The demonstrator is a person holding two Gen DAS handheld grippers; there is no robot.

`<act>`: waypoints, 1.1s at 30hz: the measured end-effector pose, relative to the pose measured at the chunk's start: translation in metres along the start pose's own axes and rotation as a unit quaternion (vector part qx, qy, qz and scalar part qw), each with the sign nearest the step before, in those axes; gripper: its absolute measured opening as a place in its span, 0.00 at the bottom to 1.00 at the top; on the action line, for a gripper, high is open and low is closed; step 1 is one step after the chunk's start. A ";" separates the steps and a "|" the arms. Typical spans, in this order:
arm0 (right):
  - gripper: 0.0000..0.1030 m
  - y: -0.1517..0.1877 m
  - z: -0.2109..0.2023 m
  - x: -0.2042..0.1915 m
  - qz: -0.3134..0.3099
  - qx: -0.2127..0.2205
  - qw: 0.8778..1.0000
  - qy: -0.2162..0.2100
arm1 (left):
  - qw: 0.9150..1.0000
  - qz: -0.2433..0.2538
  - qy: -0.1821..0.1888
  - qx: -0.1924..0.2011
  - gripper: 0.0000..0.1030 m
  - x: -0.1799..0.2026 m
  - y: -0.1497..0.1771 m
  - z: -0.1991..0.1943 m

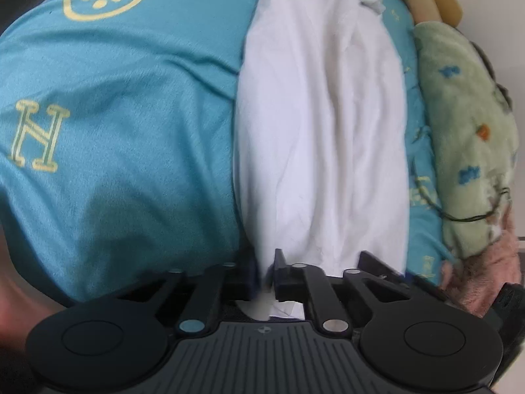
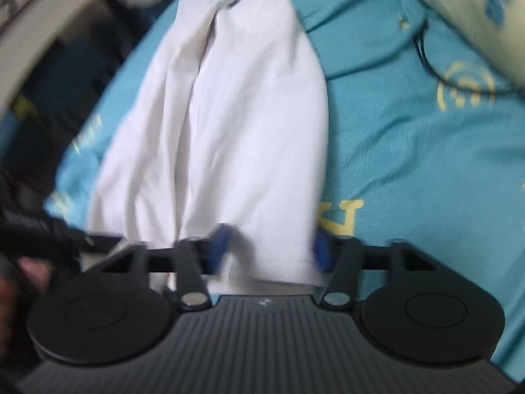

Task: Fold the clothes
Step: 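Pinch the hem with both grippers and fold it up toward the collar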

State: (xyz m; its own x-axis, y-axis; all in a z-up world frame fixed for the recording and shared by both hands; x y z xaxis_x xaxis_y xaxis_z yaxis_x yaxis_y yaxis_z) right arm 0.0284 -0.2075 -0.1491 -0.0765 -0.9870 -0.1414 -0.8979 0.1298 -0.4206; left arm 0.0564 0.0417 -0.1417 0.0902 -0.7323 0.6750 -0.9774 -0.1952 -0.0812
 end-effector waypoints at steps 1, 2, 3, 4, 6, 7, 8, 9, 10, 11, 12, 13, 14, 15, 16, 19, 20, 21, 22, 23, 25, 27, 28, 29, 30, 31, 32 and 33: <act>0.13 -0.001 -0.003 0.002 0.009 -0.001 1.000 -0.001 | 1.000 0.003 0.014 0.010 0.03 0.004 -0.002 -0.009; 0.10 -0.002 -0.009 0.005 0.025 0.002 1.000 -0.009 | 0.999 0.009 0.026 0.020 0.03 0.010 -0.003 -0.019; 0.10 -0.004 -0.019 0.009 0.042 0.013 0.999 -0.016 | 0.999 0.013 0.038 0.031 0.03 0.015 -0.003 -0.030; 0.09 -0.006 -0.030 0.012 0.058 0.024 0.998 -0.023 | 0.998 0.015 0.049 0.043 0.03 0.020 -0.003 -0.042; 0.08 -0.009 -0.060 0.018 0.096 0.056 0.993 -0.050 | 0.995 0.025 0.067 0.069 0.03 0.033 -0.001 -0.068; 0.08 -0.011 -0.076 0.022 0.116 0.072 0.988 -0.067 | 0.993 0.031 0.078 0.079 0.03 0.040 0.000 -0.081; 0.08 -0.012 -0.093 0.026 0.135 0.087 0.983 -0.084 | 0.991 0.037 0.089 0.089 0.03 0.046 0.002 -0.093; 0.08 -0.013 -0.107 0.025 0.142 0.101 0.980 -0.093 | 0.990 0.042 0.098 0.095 0.03 0.051 0.006 -0.103; 0.08 -0.014 -0.122 0.024 0.145 0.115 0.978 -0.099 | 0.988 0.046 0.106 0.101 0.03 0.056 0.012 -0.112; 0.08 -0.015 -0.136 0.023 0.149 0.129 0.975 -0.106 | 0.986 0.051 0.114 0.106 0.03 0.061 0.018 -0.122; 0.08 -0.012 -0.149 0.021 0.149 0.142 0.972 -0.110 | 0.985 0.055 0.122 0.112 0.03 0.066 0.024 -0.131; 0.08 -0.007 -0.159 0.019 0.150 0.152 0.970 -0.112 | 0.984 0.057 0.125 0.114 0.03 0.069 0.032 -0.137; 0.08 -0.002 -0.169 0.019 0.150 0.160 0.969 -0.113 | 0.983 0.058 0.127 0.115 0.03 0.067 0.044 -0.142; 0.08 0.004 -0.178 0.019 0.150 0.167 0.968 -0.113 | 0.983 0.057 0.130 0.116 0.03 0.064 0.056 -0.148; 0.08 0.014 -0.186 0.019 0.148 0.171 0.967 -0.113 | 0.983 0.057 0.133 0.116 0.03 0.061 0.069 -0.154; 0.08 0.047 -0.202 0.019 0.143 0.182 0.966 -0.113 | 0.982 0.048 0.141 0.118 0.03 0.036 0.100 -0.165; 0.08 0.060 -0.205 0.018 0.142 0.182 0.966 -0.115 | 0.982 0.042 0.144 0.117 0.03 0.026 0.109 -0.166; 0.08 0.072 -0.206 0.018 0.144 0.182 0.966 -0.116 | 0.982 0.038 0.145 0.116 0.03 0.019 0.117 -0.167; 0.08 0.084 -0.206 0.018 0.145 0.182 0.966 -0.117 | 0.982 0.035 0.146 0.115 0.03 0.011 0.125 -0.167; 0.08 0.094 -0.206 0.019 0.150 0.180 0.965 -0.122 | 0.982 0.032 0.146 0.116 0.03 0.007 0.130 -0.166; 0.08 0.108 -0.203 0.021 0.162 0.172 0.963 -0.130 | 0.982 0.030 0.145 0.115 0.03 0.003 0.134 -0.167; 0.08 0.108 -0.200 0.024 0.172 0.166 0.962 -0.134 | 0.983 0.030 0.139 0.112 0.03 0.004 0.131 -0.165; 0.08 0.107 -0.199 0.026 0.178 0.163 0.961 -0.135 | 0.985 0.032 0.133 0.110 0.03 0.008 0.126 -0.163; 0.08 0.101 -0.198 0.027 0.182 0.163 0.960 -0.137 | 0.986 0.035 0.127 0.107 0.03 0.011 0.122 -0.162; 0.08 0.093 -0.196 0.029 0.185 0.164 0.959 -0.138 | 0.986 0.039 0.118 0.110 0.03 0.016 0.113 -0.160; 0.08 0.085 -0.195 0.030 0.189 0.165 0.958 -0.140 | 0.987 0.043 0.108 0.114 0.03 0.021 0.103 -0.159; 0.08 0.075 -0.192 0.031 0.192 0.168 0.957 -0.141 | 0.987 0.047 0.098 0.118 0.03 0.026 0.093 -0.157; 0.08 0.064 -0.190 0.032 0.199 0.175 0.953 -0.146 | 0.987 0.051 0.089 0.123 0.03 0.032 0.083 -0.156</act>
State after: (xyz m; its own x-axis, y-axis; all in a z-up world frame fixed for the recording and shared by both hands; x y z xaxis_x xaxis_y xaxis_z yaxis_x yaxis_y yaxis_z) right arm -0.1139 -0.2484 -0.0103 -0.2108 -0.7913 -0.5740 -0.6197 0.5623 -0.5476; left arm -0.0520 0.1037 -0.0127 -0.0634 -0.6349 0.7700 -0.9020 -0.2937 -0.3164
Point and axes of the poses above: each gripper's, at about its wrist camera, not at the fingertips, and z roughly the way its jaws point, x to its right, y to its underside, the point moved 2 cm from there along z, roughly the way its jaws point, and after that the axes turned 9 degrees about y, right-handed, at the moved point
